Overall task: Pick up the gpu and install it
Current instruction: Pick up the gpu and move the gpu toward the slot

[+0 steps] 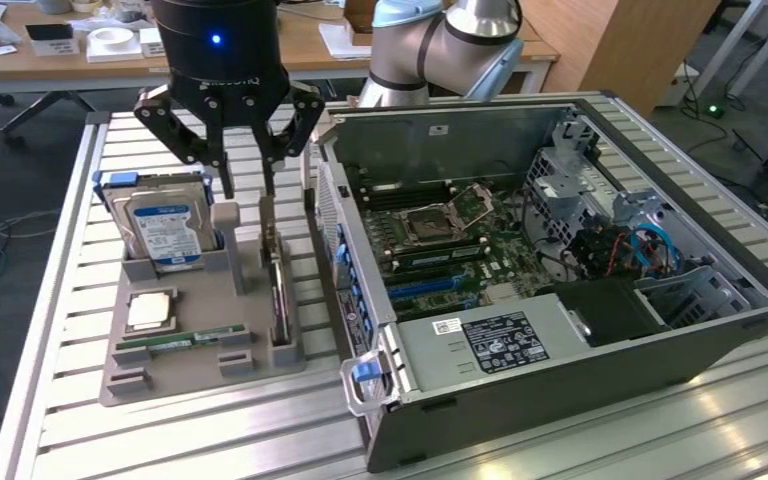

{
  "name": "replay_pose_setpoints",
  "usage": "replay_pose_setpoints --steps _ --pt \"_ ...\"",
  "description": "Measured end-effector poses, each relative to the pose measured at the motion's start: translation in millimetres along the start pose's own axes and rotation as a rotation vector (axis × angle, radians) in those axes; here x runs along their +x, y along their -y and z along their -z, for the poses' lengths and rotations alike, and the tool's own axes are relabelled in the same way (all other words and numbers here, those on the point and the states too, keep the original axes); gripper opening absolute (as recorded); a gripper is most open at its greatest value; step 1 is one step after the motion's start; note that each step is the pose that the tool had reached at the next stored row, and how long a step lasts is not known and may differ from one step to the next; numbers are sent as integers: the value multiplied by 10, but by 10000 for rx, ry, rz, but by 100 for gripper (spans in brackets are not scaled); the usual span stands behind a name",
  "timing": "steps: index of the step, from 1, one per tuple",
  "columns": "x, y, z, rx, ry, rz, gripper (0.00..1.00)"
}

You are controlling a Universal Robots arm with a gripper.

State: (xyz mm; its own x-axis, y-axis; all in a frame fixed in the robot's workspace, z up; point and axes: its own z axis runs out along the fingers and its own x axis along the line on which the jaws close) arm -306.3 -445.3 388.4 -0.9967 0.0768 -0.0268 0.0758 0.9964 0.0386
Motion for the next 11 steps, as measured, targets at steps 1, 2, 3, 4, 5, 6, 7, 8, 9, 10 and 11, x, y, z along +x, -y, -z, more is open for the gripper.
replay_pose_setpoints --steps 1,2,3,4,5,6,7,8,9,10,11 --pt "0 0 0 0 0 0 42" --pt "0 0 0 0 0 0 42" --pt "0 0 0 0 0 0 42" --pt "0 0 0 0 0 0 42" --pt "0 0 0 0 0 0 42" --pt "0 0 0 0 0 0 42" --pt "0 0 0 0 0 0 42" --pt "0 0 -1 1 0 0 42" --pt "0 0 -1 1 -1 0 42" --pt "0 0 -3 0 0 0 42" --pt "0 0 -5 -1 0 0 42"
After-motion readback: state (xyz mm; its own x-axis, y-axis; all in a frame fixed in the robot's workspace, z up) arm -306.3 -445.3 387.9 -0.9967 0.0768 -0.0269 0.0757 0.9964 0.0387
